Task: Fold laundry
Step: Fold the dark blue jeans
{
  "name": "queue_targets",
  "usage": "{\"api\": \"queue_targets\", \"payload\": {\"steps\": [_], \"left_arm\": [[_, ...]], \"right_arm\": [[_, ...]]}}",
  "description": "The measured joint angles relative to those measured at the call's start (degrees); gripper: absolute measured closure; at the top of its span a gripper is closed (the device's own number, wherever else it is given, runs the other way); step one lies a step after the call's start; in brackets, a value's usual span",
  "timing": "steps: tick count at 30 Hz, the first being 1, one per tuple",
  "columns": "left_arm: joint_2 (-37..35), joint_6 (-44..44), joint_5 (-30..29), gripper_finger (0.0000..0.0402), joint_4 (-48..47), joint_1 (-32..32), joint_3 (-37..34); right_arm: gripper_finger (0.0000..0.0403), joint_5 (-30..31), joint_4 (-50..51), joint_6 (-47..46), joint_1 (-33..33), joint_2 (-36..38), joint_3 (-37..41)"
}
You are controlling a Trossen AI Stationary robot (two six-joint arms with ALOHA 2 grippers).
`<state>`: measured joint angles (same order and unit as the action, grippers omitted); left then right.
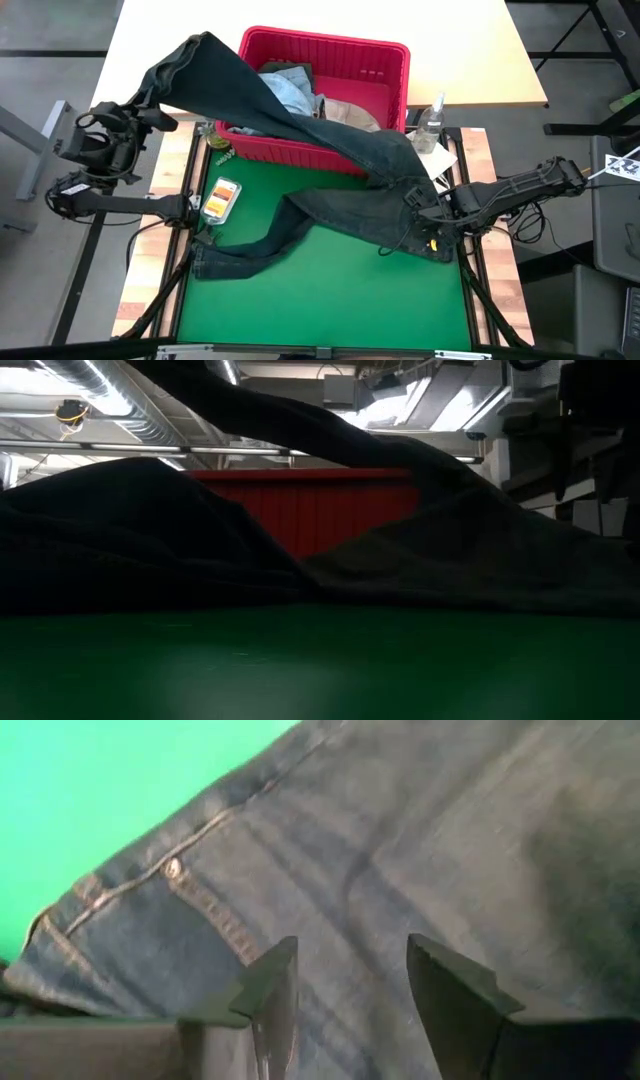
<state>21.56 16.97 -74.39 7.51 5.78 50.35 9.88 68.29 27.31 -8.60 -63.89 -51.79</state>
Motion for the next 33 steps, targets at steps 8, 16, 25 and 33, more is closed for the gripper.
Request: {"api": "queue_targets", "payload": {"steps": [8,16,25,33], "left_arm": [[0.0,3.0,-9.6,0.0249,0.0,0.0,0.0],[0.0,3.0,-15.2,0.0197,0.2,0.0,0.0],[0.0,3.0,-15.5,0.0191,0.2,0.0,0.0],[0.0,-18.0,-7.4,0.0191,-0.1,0.1,-0.9]], "right_arm": [[0.0217,-0.2,-2.7,0.1,0.0,0.0,0.0],[0.0217,-1.5,-2.7,0.2,0.0,0.0,0.0],[0.0217,-1.5,-2.7,0.2,0.0,0.0,0.0],[0.0217,-1.5,-5.8,0.1,0.0,0.0,0.0]]}}
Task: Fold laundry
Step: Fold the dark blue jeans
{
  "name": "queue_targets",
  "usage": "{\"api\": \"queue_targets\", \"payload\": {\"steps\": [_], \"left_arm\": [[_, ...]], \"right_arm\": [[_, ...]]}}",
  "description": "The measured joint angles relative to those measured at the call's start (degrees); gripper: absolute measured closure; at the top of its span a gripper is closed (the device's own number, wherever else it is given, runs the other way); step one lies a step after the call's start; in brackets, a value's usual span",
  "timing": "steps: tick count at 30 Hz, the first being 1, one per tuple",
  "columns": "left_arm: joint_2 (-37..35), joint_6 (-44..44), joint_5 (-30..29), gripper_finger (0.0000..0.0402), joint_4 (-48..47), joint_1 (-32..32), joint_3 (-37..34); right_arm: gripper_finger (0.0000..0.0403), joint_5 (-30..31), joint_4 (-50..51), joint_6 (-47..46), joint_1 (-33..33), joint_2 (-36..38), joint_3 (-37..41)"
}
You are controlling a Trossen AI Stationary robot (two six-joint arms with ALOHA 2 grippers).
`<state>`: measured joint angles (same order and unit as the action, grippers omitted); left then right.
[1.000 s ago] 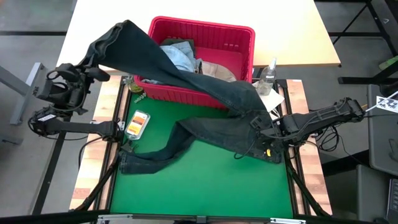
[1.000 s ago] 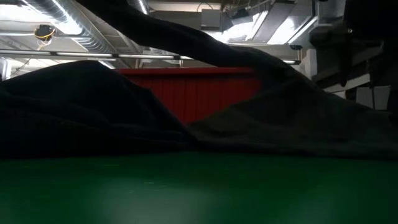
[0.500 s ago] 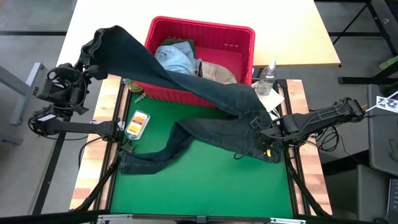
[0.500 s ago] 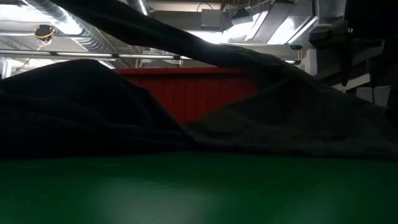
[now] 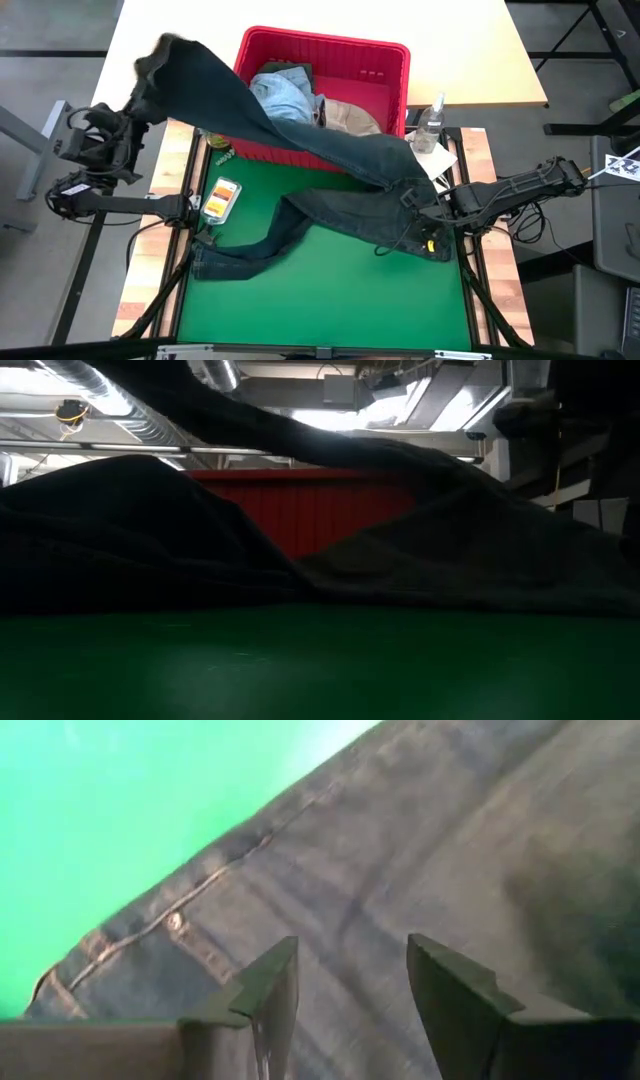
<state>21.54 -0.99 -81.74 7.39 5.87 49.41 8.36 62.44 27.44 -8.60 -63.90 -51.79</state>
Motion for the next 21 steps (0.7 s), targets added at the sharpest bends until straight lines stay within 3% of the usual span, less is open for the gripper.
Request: {"api": "queue_targets", "payload": {"steps": [10,15,21], "left_arm": [[0.3,-31.2,25.5,0.0191,-12.9,0.0,-2.6],[0.3,-34.4,41.4,0.0191,-23.6,0.0,-2.6],[2.4,-35.6,66.7,0.0191,-37.3,0.0,-2.7]], "right_arm": [[0.0217,0.0,-3.4,0.4,0.0,0.0,0.0],[0.0217,0.0,-3.4,0.4,0.0,0.0,0.0],[0.0217,-2.1,-3.5,-0.9,0.0,0.0,0.0]]}}
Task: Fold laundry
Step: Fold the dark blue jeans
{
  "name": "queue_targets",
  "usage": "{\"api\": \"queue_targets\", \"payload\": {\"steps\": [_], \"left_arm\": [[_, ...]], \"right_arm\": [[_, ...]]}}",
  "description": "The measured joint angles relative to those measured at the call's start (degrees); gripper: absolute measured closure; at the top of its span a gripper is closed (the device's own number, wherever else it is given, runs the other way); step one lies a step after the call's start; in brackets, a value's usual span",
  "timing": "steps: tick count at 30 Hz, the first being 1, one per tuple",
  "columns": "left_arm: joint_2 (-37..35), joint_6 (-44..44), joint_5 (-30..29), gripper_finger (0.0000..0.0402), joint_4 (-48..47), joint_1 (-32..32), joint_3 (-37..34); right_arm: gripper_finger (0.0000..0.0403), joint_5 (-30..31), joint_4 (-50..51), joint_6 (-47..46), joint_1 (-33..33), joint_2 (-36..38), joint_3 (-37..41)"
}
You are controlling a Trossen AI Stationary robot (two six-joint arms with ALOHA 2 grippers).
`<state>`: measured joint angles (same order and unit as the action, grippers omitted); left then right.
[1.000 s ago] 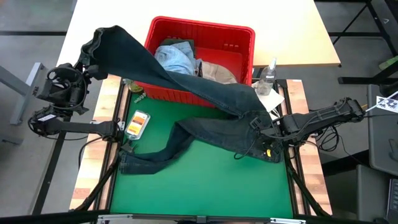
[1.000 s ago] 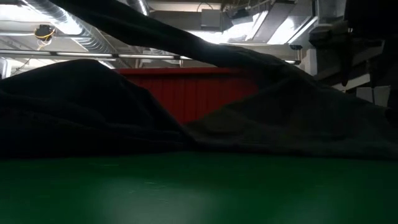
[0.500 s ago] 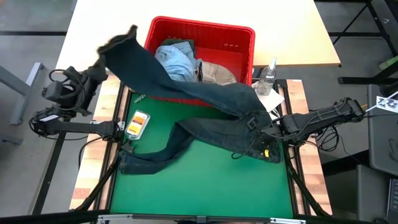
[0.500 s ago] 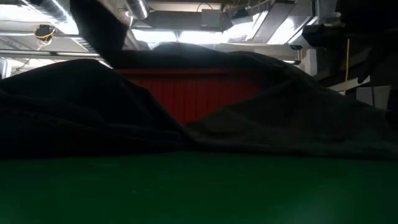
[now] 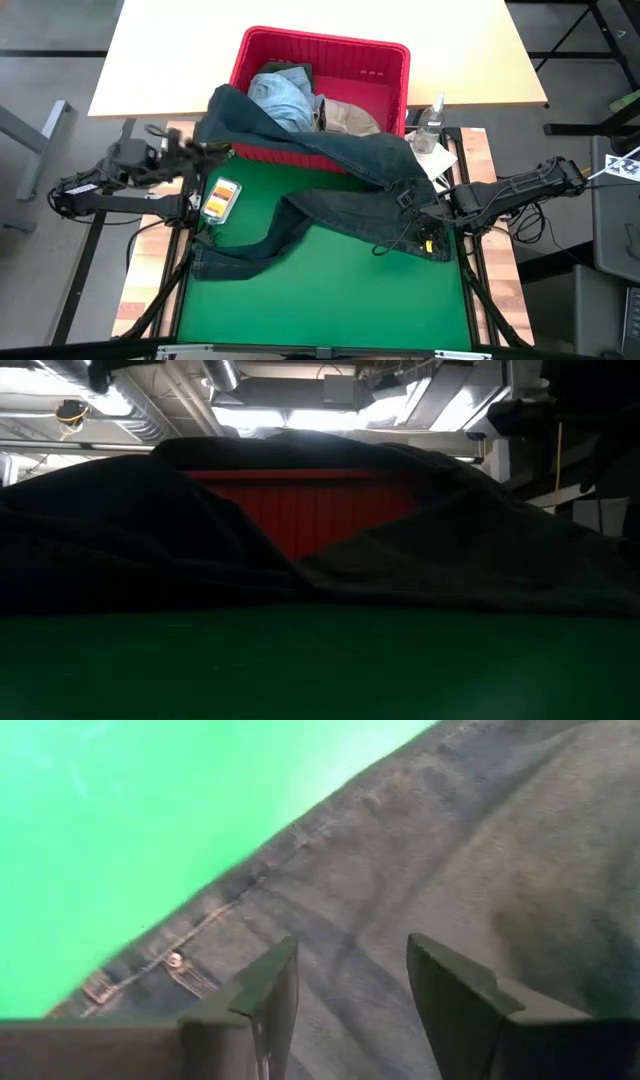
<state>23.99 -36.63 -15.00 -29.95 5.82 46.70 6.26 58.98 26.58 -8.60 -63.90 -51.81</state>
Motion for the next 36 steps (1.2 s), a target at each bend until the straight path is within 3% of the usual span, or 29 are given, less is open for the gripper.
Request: {"api": "queue_targets", "payload": {"steps": [4,11,24,32,36], "left_arm": [[4.6,-3.8,9.0,0.0191,-0.7,0.0,-1.7],[16.0,-3.6,15.9,0.0191,-0.4,-0.9,-4.5],[31.6,-2.2,15.4,0.0191,-0.3,-8.5,-4.5],[34.9,-2.3,15.2,0.0191,0.4,-10.6,-4.5],[34.9,-2.3,14.9,0.0191,0.6,-11.4,-4.5]], "right_arm": [[0.0217,-1.4,-0.8,-3.6,0.0,0.0,0.0],[0.0217,-4.2,-0.7,-11.6,0.0,0.0,0.0],[0.0217,-3.7,-13.7,-23.7,0.0,-1.7,13.5],[0.0217,-3.4,-17.3,-29.6,0.0,-2.0,20.0],[0.0217,-7.2,-22.0,-32.8,0.0,-2.0,25.4]]}}
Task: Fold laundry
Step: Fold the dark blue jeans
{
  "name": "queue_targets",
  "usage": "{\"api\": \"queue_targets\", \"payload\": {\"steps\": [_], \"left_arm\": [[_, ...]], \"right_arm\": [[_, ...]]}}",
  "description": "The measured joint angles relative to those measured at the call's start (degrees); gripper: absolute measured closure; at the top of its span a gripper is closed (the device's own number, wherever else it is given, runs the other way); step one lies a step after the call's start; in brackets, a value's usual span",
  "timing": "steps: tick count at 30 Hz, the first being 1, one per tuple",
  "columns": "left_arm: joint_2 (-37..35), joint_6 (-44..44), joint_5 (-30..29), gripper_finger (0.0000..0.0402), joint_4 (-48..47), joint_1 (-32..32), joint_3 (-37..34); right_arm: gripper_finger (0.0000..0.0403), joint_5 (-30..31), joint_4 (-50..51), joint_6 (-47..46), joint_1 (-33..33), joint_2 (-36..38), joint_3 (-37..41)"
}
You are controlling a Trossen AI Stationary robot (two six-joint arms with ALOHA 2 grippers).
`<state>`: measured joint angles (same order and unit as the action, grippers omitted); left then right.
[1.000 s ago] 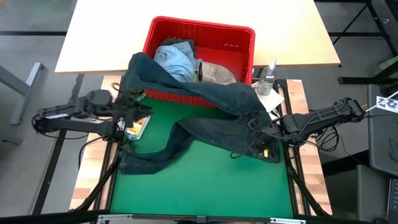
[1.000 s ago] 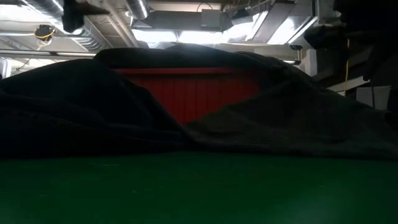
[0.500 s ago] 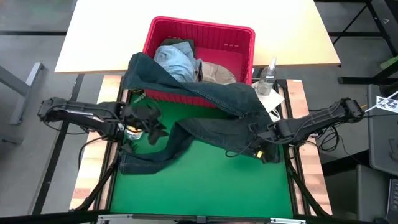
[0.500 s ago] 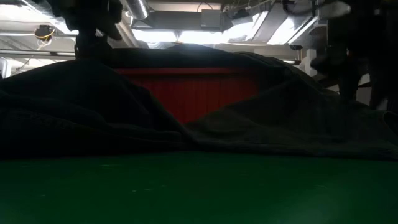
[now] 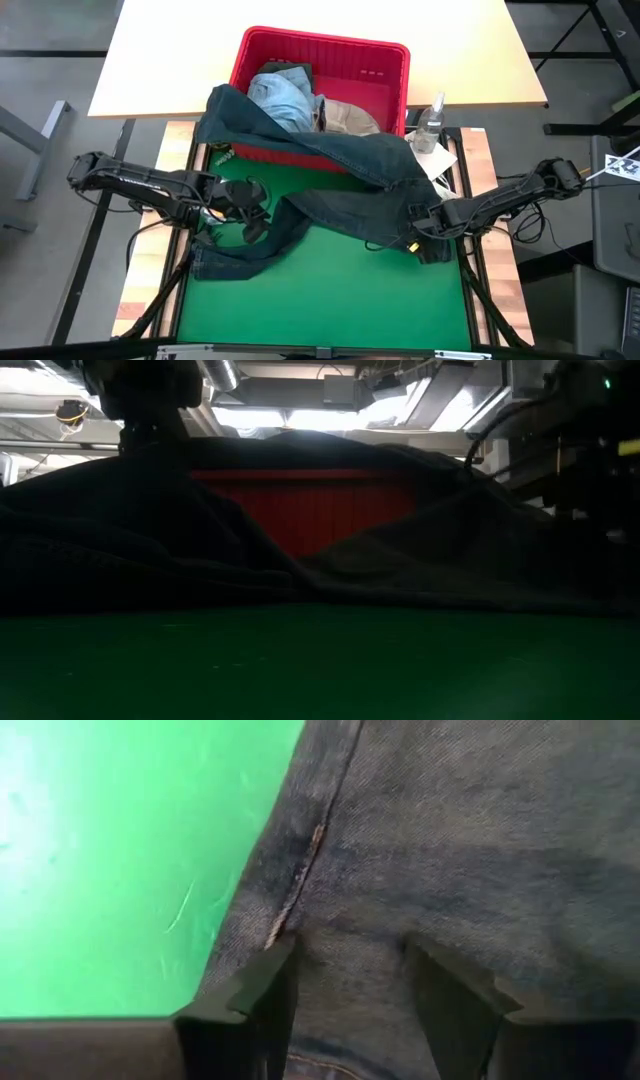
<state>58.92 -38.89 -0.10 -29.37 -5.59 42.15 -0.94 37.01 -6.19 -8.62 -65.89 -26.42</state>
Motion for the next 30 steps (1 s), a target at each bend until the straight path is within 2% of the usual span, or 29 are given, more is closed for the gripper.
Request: {"api": "queue_targets", "payload": {"steps": [4,8,15,18,24,30], "left_arm": [[-0.4,0.0,-1.9,0.0191,0.0,-0.8,0.0],[-0.5,0.0,-3.7,0.0191,0.0,-1.3,0.0],[-0.5,-1.1,-3.9,0.0191,0.0,-1.4,0.0],[-0.5,-1.5,-3.2,0.0191,0.0,-1.4,0.0],[-0.5,-1.5,2.4,0.0191,-0.2,-2.0,0.0],[-0.5,-4.7,9.4,0.0191,-2.7,-4.5,0.0]], "right_arm": [[0.0217,-4.4,-4.6,-2.7,0.0,0.4,4.3],[0.0217,-10.7,-4.6,-1.4,0.1,0.4,4.8],[0.0217,-28.7,-2.9,2.2,0.0,0.1,5.3],[0.0217,-34.3,0.3,2.2,0.0,-0.1,5.6],[0.0217,-39.5,7.7,4.1,-0.1,-0.1,5.7],[0.0217,-39.3,7.6,6.5,-0.1,-0.1,5.1]]}}
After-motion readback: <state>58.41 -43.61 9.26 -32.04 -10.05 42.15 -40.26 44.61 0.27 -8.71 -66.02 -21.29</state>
